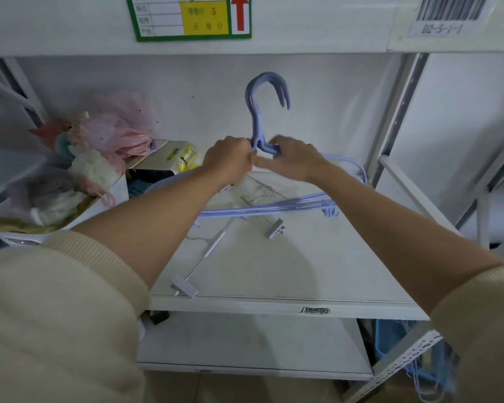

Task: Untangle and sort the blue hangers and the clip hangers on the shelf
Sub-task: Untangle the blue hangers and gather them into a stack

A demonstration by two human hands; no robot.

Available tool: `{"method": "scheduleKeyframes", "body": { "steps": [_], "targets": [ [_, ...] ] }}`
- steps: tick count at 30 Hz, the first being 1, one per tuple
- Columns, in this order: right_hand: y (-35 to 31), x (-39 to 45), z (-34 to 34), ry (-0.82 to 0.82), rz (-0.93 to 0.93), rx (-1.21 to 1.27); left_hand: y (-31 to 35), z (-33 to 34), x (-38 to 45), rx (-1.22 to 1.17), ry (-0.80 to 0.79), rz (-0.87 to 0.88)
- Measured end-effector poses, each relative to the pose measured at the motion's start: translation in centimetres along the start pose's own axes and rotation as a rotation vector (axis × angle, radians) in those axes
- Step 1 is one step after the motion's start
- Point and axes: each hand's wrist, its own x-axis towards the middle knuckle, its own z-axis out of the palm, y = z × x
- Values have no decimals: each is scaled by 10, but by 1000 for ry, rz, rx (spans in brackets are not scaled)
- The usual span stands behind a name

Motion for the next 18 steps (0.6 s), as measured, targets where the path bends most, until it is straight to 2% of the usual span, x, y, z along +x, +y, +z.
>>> {"method": "scheduleKeyframes", "body": {
  "steps": [2,6,9,14,18],
  "targets": [
    [9,-4,5,61,-28,-305,-5,-3,7,-106,-70,-36],
    [8,4,9,160,-12,-441,-4,3,13,-101,-138,-36],
    [4,7,10,144,-61,-535,-7,9,15,-91,-144,-8],
    [10,9,8,59,-76,-459,-6,16,10,73,-61,72],
    [19,10,18,-62,15,-176,-1,14,7,136,-24,33]
  ]
}}
